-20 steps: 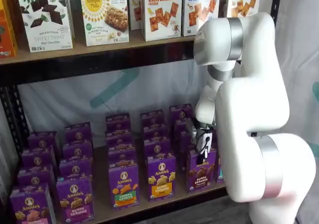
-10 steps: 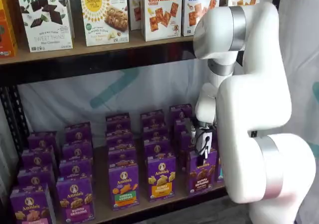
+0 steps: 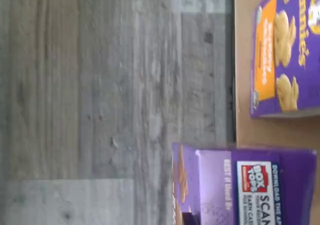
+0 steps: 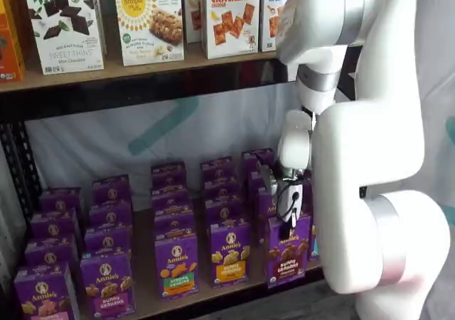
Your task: Pick up the purple box with a brown patch in the center, on the bottom shelf, the fifth box from the left
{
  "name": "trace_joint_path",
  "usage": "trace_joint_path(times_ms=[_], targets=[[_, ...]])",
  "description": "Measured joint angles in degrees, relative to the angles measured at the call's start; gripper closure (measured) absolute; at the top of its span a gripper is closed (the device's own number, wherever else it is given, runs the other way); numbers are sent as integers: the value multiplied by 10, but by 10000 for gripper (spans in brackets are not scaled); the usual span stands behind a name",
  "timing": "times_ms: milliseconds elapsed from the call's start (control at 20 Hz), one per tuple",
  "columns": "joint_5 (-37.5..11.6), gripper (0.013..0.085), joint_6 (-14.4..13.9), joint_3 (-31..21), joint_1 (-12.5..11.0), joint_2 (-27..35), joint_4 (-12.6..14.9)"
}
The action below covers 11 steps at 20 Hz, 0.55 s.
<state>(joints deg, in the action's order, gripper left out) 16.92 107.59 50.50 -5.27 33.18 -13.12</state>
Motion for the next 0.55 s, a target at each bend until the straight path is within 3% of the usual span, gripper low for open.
trace_joint_path(times_ms=[250,550], targets=[[20,690,-35,-78,10,-92,25],[47,690,-44,-147,18,-189,23]])
